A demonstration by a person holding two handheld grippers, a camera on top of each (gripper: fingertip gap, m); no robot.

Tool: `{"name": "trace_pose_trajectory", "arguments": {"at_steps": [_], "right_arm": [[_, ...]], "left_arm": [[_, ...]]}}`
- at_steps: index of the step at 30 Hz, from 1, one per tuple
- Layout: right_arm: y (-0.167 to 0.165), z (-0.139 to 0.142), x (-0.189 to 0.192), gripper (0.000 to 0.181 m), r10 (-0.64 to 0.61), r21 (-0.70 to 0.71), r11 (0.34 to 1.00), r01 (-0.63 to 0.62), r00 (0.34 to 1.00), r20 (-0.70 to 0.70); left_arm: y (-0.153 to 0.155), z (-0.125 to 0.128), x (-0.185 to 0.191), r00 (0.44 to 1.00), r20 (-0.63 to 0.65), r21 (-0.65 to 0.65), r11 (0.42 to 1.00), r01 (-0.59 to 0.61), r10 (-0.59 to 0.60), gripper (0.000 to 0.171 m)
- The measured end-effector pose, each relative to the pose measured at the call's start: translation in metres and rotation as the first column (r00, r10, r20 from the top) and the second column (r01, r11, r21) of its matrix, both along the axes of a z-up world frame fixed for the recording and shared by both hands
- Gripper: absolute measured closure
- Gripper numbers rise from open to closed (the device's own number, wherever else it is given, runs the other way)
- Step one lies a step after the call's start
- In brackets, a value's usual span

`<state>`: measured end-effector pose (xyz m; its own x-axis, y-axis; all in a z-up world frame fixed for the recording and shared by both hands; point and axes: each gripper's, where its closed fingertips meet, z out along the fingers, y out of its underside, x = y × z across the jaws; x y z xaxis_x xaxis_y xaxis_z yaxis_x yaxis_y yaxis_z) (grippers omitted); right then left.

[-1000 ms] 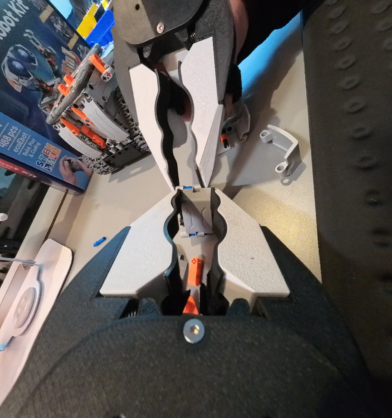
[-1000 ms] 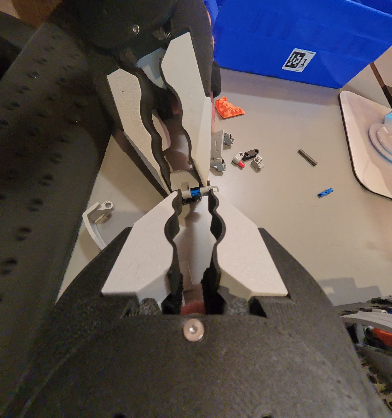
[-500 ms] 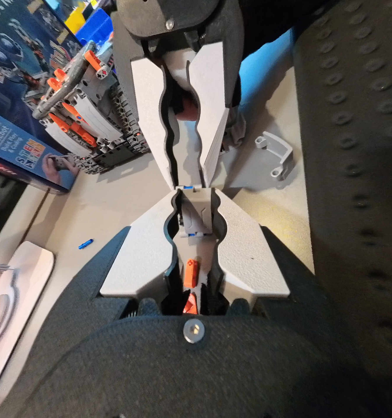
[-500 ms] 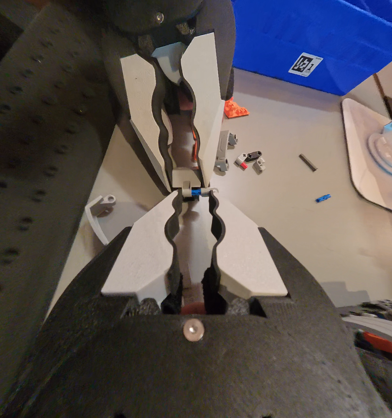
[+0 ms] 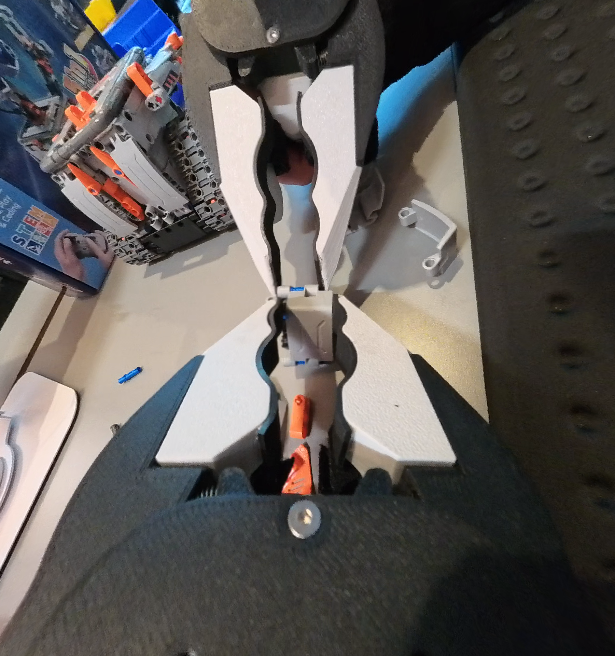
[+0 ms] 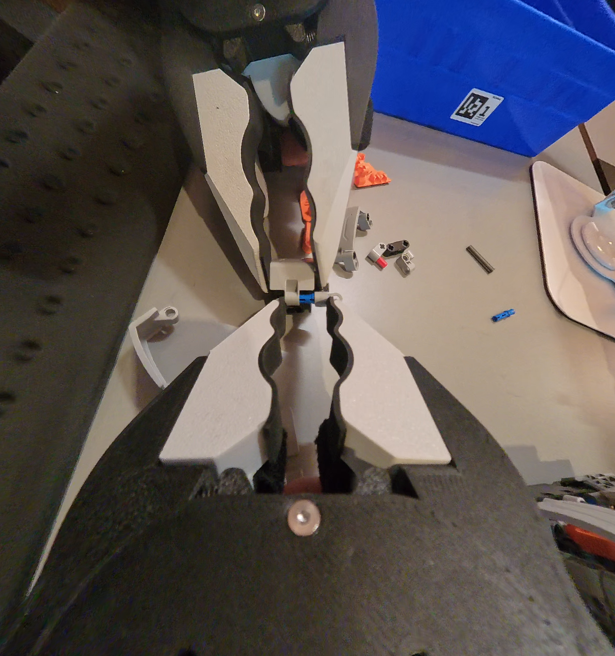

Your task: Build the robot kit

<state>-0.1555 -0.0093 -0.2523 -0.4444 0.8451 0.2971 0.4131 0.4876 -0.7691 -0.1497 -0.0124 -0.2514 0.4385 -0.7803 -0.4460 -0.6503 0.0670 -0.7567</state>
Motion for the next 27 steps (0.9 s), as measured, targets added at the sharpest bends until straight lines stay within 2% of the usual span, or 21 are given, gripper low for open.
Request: {"name": "trace_pose_trajectory", "arguments": {"at_steps": [12,21,24,27], "right_arm": [[-0.002,-0.003,-0.001,0.162,0.028,0.114,0.993,-0.032,0.999,0.037],[-0.001,-0.008,-0.001,0.162,0.029,0.091,0.995,-0.033,0.998,0.050],[0.003,0.000,-0.003,0.161,0.012,0.101,0.995,-0.012,1.000,0.002],[0.006,-0.002,0.000,0.161,-0.005,0.124,0.992,0.001,1.000,0.028]], "left_arm": [[-0.002,0.000,0.002,1.000,0.006,-0.006,1.000,0.030,-0.030,0.149],[-0.002,-0.001,0.004,0.999,0.013,-0.009,1.000,0.030,-0.030,0.148],[0.001,0.003,0.001,1.000,-0.030,0.052,0.999,0.007,-0.005,0.149],[0.002,0.000,-0.003,0.998,-0.065,0.055,0.998,-0.013,0.016,0.149]]}}
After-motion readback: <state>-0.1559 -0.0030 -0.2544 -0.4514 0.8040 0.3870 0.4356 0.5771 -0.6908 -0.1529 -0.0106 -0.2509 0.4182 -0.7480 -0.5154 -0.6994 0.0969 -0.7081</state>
